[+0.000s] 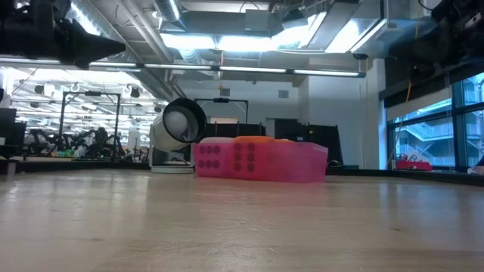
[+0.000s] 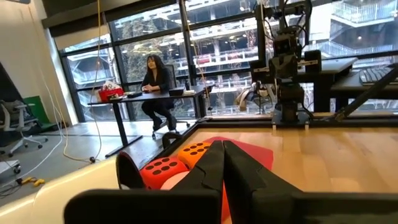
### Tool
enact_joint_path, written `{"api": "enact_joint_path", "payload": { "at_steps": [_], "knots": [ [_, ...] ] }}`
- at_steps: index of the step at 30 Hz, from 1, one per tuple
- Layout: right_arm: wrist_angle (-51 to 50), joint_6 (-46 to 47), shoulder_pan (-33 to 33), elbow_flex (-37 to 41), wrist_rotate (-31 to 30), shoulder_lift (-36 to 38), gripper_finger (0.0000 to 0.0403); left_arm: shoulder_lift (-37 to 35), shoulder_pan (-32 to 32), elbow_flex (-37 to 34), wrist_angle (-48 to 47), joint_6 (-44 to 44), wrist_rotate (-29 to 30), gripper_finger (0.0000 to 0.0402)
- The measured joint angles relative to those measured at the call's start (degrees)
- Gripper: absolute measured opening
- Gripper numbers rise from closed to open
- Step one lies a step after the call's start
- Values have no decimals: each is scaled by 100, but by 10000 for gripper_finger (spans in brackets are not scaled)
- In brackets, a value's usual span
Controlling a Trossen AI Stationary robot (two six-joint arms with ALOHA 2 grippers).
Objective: Pick & Place Dice
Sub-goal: Return to Home Position
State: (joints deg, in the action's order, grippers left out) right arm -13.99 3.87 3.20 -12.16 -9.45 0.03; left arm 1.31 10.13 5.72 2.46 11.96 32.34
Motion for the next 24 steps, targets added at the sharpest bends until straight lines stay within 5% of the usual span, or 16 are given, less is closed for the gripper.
{"api": "enact_joint_path", "payload": {
  "at_steps": [8, 24],
  "knots": [
    [297, -86, 0, 359, 5, -2, 13, -12, -4, -452, 1000, 369, 80, 1],
    [958, -235, 1, 918, 454, 0, 13, -12, -4, -496, 933, 283, 94, 6]
  ]
}}
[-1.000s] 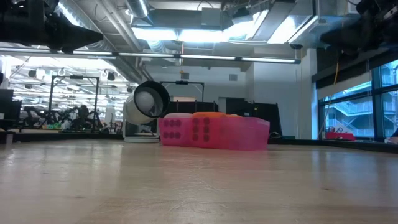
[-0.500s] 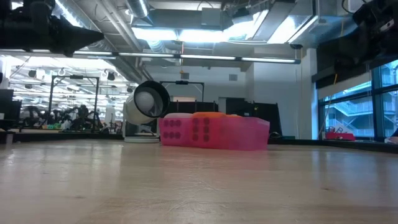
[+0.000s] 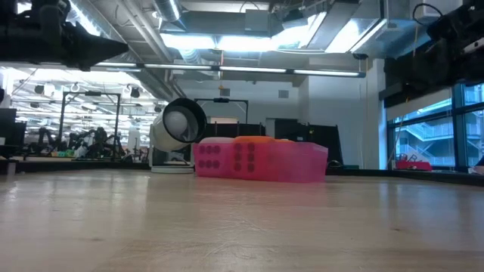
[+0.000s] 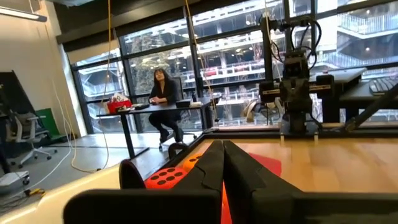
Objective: Pick & Place Dice
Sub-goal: Return to Home Position
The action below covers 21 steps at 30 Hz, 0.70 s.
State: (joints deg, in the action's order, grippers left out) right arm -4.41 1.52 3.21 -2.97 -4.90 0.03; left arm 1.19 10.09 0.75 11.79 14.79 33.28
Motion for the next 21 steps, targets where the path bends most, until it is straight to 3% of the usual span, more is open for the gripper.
{"api": "enact_joint_path", "payload": {
  "at_steps": [6, 21],
  "knots": [
    [478, 50, 1, 215, 435, -2, 13, 2, 0, -7, 0, -7, 3, 3],
    [509, 254, -1, 213, 581, -2, 13, 2, 0, -13, 0, -13, 13, 1]
  ]
}}
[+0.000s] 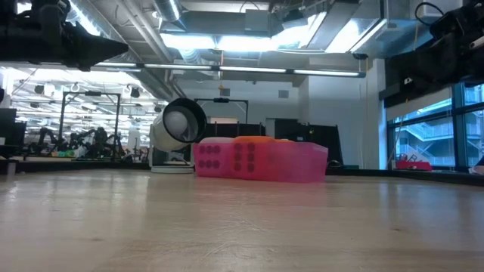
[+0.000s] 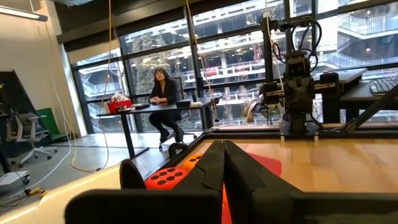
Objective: Pick & Place Dice
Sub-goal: Return to Home Position
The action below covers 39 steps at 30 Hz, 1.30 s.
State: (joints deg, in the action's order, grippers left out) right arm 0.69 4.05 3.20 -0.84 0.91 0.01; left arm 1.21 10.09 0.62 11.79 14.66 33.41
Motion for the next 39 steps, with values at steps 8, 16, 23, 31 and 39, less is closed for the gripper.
{"api": "enact_joint_path", "payload": {
  "at_steps": [8, 16, 23, 31, 39],
  "knots": [
    [-2, 0, 0, -2, -2, 0, 14, 0, 0, -4, 0, -50, 0, 2],
    [-2, -261, 0, -4, -2, 0, 14, 0, 0, -4, 0, -48, -2, 5],
    [-2, -766, 0, -9, -3, 0, 14, 0, 0, -4, 0, -46, -2, 3],
    [-2, -767, 0, -9, -4, 0, 14, 0, 0, -4, 0, -46, -2, 1],
    [-2, -765, 2, -11, -4, 0, 14, 0, 0, -4, 0, -44, -2, 3]
  ]
}}
